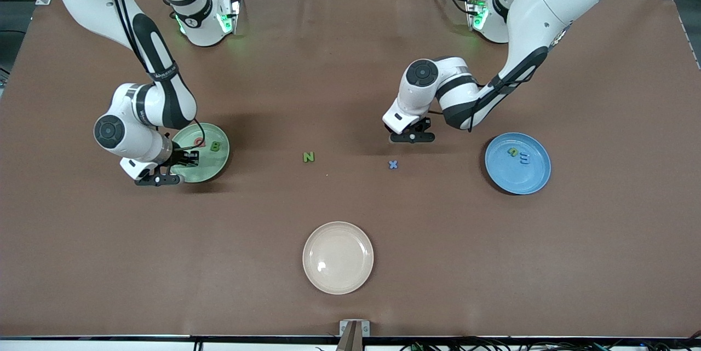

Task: Sort upper and lower case letters into plates
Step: 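Drop the green letter in the blue plate while the right gripper reaches the N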

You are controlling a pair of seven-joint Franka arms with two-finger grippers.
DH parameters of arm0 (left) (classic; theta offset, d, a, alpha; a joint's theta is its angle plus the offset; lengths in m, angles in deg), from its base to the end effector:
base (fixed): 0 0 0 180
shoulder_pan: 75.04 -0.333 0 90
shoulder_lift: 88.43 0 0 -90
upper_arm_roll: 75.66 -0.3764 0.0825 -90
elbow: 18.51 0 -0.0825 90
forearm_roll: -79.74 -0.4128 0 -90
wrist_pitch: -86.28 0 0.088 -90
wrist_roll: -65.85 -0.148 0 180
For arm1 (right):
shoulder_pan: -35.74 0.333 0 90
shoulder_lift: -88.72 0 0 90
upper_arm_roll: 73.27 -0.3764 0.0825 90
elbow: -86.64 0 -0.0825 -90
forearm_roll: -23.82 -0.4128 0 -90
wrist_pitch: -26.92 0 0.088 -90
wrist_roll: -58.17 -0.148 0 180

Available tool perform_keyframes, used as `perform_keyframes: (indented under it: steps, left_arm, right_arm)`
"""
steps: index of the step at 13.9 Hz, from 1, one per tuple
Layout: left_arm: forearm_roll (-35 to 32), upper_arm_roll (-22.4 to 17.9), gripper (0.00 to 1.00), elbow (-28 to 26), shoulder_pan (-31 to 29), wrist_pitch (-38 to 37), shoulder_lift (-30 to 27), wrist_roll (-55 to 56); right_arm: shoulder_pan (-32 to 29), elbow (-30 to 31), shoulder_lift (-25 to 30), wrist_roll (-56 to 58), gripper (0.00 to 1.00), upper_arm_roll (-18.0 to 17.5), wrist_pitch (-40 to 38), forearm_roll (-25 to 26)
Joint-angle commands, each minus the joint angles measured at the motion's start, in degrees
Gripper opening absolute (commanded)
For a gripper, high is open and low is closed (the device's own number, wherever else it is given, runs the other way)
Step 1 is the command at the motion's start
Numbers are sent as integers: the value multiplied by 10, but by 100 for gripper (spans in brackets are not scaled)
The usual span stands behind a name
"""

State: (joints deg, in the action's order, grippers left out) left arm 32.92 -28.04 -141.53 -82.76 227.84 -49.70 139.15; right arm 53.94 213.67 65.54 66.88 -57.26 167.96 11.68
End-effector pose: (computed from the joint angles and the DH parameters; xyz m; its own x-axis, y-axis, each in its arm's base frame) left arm 0.4562 -0.3800 0.1580 0.9999 0.0118 -0.0045 0.0118 -0.9999 0.0089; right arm 0.5664 0.0221 0.1778 0.9905 0.0309 -0.1340 0.0284 -0.9994 -0.0208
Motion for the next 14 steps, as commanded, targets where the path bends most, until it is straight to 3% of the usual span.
perform_keyframes:
  steps: [1, 2, 3, 4, 6, 8, 11, 14]
  left_arm:
    - [-14, -1, 19, 6, -6, -1, 2, 23]
    - [-14, 0, 19, 4, -10, -2, -7, 21]
    - [-13, 0, 19, 2, -16, -3, -22, 20]
    - [-13, 4, 19, -1, -29, -4, -34, 19]
    - [-13, 20, 18, -8, -62, -13, -48, 18]
    - [-13, 68, 17, -19, -129, -41, -57, -1]
    - [-13, 182, 17, -48, -302, -77, -57, -86]
    - [-14, 226, 17, -90, -428, -77, -57, -191]
  right_arm:
    - [-10, 20, 11, 9, 8, -9, 6, -4]
    - [-10, 19, 11, 9, 33, -9, 3, -4]
    - [-10, 19, 12, 8, 87, -9, 3, -4]
    - [-10, 18, 13, 5, 100, -9, 1, -4]
    - [-8, 11, 28, 1, 100, -9, -35, -4]
    - [-6, -14, 51, -13, 100, -9, -103, -4]
    - [27, -25, 75, -102, 100, -12, -139, -5]
    - [103, -43, 71, -233, 100, -12, -129, -6]
